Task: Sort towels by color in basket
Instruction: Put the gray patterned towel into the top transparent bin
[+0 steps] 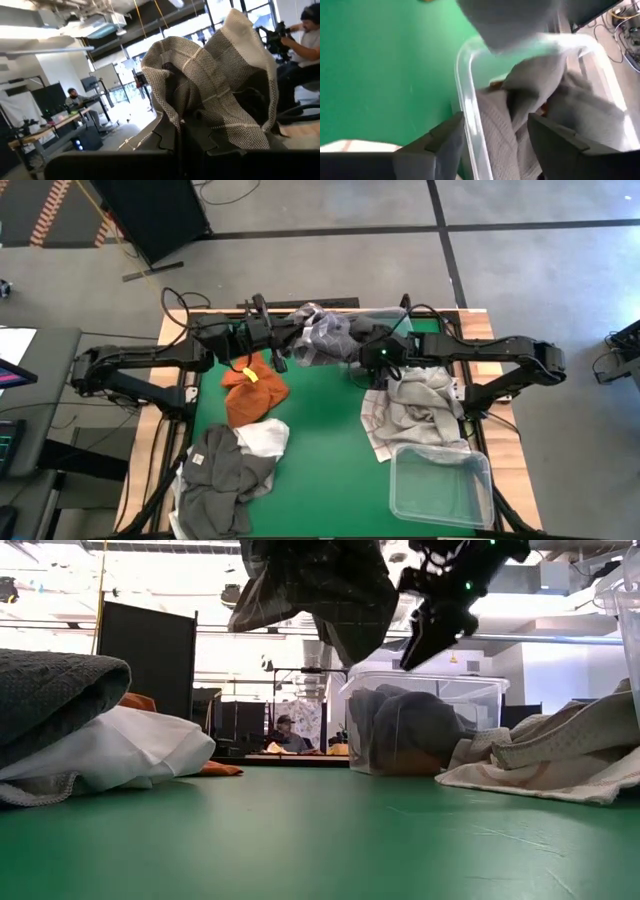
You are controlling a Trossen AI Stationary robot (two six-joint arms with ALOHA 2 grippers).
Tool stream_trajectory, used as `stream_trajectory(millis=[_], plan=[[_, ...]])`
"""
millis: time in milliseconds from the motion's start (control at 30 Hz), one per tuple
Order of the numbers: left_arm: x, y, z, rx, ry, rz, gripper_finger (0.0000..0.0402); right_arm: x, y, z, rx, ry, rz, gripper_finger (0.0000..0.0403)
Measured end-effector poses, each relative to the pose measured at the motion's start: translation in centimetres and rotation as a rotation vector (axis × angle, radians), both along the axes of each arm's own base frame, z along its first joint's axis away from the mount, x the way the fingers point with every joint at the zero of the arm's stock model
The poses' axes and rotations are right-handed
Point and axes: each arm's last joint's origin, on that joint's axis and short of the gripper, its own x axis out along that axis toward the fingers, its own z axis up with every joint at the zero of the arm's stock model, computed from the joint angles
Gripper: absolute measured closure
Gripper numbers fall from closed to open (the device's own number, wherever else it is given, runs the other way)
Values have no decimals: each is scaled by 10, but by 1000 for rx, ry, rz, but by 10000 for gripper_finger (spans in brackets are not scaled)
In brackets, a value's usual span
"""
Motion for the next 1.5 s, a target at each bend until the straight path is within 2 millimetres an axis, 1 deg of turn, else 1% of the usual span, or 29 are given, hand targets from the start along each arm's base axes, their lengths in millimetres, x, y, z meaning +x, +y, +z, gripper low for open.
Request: stream_trajectory(millis=[100,233,367,500,600,700,967,1100,1333,1433,1500], plan=[[6,6,-4,-3,-7,-12,397,2,5,15,4,-20,-22,148],[19,16,-16,-12,16,-2,397,-1,14,32,-7,4,-96,148],[32,27,-29,-9,23,-6,397,-8,25,43,-37,49,-189,148],[43,40,-34,-8,-7,-16,397,-14,37,49,-79,72,-271,148],[57,51,-39,-25,15,-32,397,-18,45,50,-106,67,-326,148],[74,61,-47,-43,41,-57,397,-19,51,50,-99,50,-362,148],[120,83,-78,-68,136,-94,393,-23,62,48,-30,-7,-465,148],[138,93,-93,-80,218,-93,391,-24,66,48,-14,-28,-498,148],[158,110,-121,-147,364,-98,389,-26,68,49,-65,-67,-540,147],[161,112,-126,-165,396,-98,381,-26,67,49,-85,-76,-550,148],[161,112,-128,-176,418,-99,366,-26,64,50,-104,-82,-567,147]])
